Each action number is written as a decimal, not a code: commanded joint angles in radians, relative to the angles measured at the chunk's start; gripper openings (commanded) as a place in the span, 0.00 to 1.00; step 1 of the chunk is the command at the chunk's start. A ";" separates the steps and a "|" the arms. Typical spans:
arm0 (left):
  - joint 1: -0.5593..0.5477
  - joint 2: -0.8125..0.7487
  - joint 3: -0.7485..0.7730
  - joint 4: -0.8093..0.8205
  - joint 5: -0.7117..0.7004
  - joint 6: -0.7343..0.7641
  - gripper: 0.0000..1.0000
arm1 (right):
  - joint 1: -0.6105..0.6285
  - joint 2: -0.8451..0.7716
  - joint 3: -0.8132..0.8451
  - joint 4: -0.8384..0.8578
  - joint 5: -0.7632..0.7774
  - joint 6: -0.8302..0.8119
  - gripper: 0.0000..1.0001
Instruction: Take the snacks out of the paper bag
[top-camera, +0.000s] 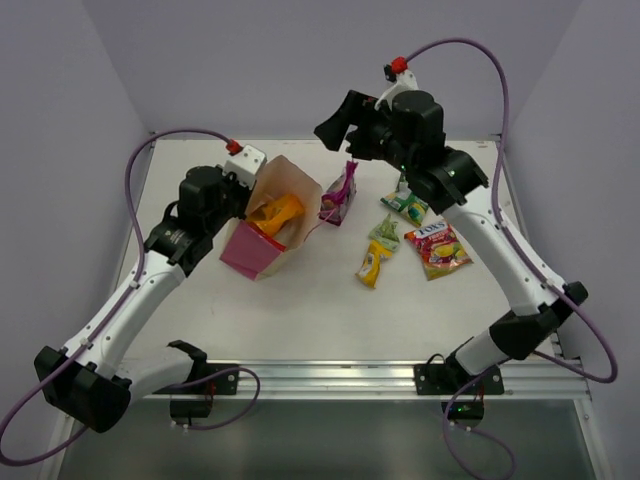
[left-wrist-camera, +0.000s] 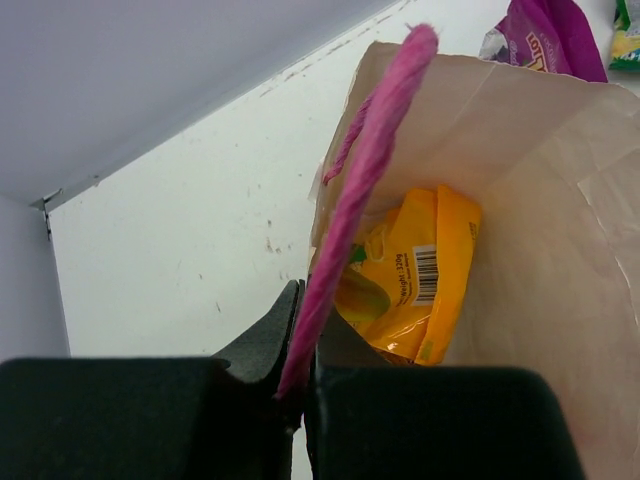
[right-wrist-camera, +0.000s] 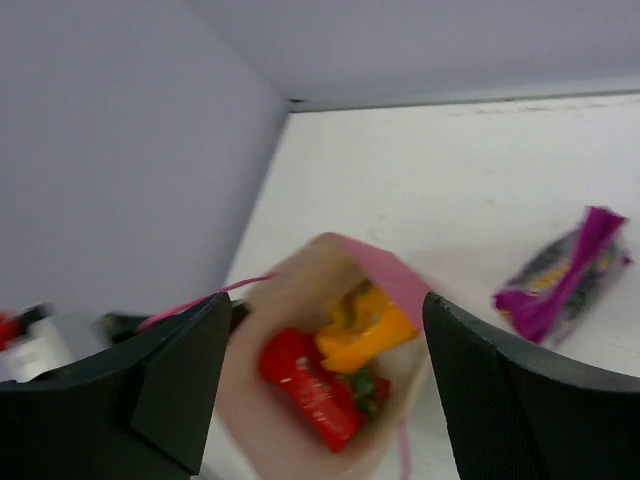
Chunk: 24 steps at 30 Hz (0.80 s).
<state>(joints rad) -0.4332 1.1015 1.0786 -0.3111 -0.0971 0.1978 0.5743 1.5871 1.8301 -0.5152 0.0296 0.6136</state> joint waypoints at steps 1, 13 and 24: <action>-0.013 -0.009 0.041 0.124 0.045 -0.020 0.00 | 0.081 -0.038 0.026 -0.052 0.052 0.122 0.79; -0.091 -0.034 0.038 0.136 -0.075 -0.004 0.00 | 0.217 0.097 -0.049 -0.060 -0.059 0.271 0.75; -0.150 -0.054 0.027 0.158 -0.112 -0.017 0.00 | 0.226 0.160 -0.227 -0.011 -0.031 0.350 0.73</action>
<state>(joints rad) -0.5587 1.0985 1.0786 -0.3080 -0.1947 0.1932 0.7986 1.7332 1.5974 -0.5617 -0.0185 0.9222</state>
